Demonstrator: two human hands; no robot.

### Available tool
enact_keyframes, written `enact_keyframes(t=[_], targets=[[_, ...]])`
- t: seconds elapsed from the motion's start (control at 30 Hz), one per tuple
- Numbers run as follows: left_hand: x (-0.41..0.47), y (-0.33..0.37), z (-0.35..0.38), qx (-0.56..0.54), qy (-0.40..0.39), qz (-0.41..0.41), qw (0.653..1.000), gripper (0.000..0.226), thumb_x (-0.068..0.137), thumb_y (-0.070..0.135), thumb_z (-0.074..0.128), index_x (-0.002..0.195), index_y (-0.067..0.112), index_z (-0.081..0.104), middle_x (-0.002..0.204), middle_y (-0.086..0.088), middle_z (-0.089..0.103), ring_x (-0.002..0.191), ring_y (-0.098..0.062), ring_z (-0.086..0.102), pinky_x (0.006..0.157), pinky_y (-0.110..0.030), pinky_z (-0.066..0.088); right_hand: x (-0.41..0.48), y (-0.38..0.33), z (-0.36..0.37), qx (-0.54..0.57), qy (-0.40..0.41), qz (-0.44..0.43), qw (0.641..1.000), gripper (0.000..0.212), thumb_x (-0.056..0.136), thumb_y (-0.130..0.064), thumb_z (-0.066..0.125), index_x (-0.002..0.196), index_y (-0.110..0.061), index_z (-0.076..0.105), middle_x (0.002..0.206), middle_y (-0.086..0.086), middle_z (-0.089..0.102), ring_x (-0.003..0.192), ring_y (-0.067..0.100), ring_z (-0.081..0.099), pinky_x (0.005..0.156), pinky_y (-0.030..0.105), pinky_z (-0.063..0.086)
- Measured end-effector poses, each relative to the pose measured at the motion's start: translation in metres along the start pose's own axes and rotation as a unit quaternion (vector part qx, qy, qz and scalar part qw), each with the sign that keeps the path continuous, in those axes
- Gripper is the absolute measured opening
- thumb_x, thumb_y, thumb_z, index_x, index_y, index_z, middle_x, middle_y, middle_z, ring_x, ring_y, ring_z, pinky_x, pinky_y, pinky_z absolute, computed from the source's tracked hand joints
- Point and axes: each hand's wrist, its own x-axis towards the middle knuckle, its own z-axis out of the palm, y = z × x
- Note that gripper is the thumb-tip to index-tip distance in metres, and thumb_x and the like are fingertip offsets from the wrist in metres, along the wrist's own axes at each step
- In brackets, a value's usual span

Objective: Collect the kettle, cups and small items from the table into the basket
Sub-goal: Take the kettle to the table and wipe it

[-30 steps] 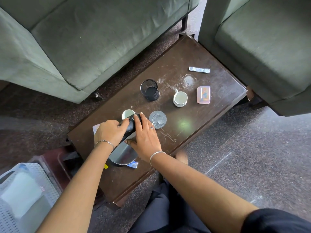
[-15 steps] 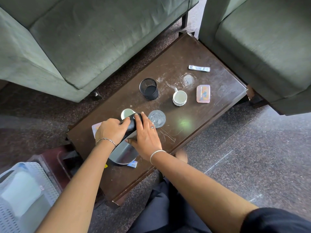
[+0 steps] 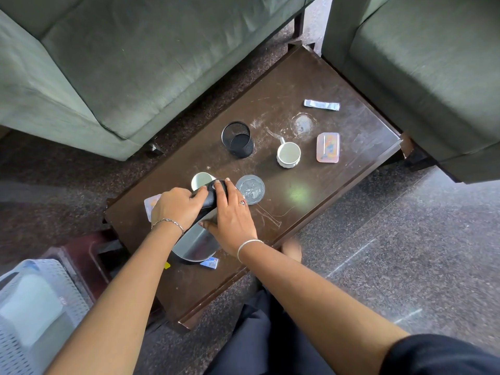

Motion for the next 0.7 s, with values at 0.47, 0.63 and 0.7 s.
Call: enact_keyframes(t=[0.47,0.63,0.7], targets=[[0.005,-0.007,0.004,-0.003,0.019,0.013,1.0,0.061,0.09,0.056,0.039,0.048,0.014,0.051,0.054,-0.003,0.054,0.054,-0.015,0.047,0.048,-0.028,0.028,0.004,0.001,0.005,0.006,0.006,-0.01,1.0,0.091,0.084,-0.043,0.068,0.151,-0.012,0.015,0.159,0.015,0.016,0.144,0.033,0.022,0.119,0.044,0.022],[0.004,-0.012,0.004,-0.021,0.025,0.021,0.999,0.06,0.091,0.055,0.039,0.051,0.013,0.055,0.054,-0.003,0.055,0.055,-0.014,0.047,0.048,-0.028,0.027,0.001,0.001,0.002,-0.002,0.014,-0.021,1.0,0.091,0.084,-0.041,0.069,0.152,-0.013,0.016,0.159,0.015,0.017,0.144,0.033,0.023,0.119,0.043,0.021],[0.002,-0.015,0.004,-0.048,0.029,0.018,0.998,0.06,0.091,0.054,0.042,0.05,0.011,0.054,0.053,-0.004,0.055,0.055,-0.015,0.048,0.048,-0.028,0.027,0.0,0.0,0.0,-0.006,0.015,-0.029,0.999,0.091,0.083,-0.041,0.07,0.152,-0.013,0.017,0.159,0.016,0.016,0.145,0.032,0.022,0.12,0.043,0.021]])
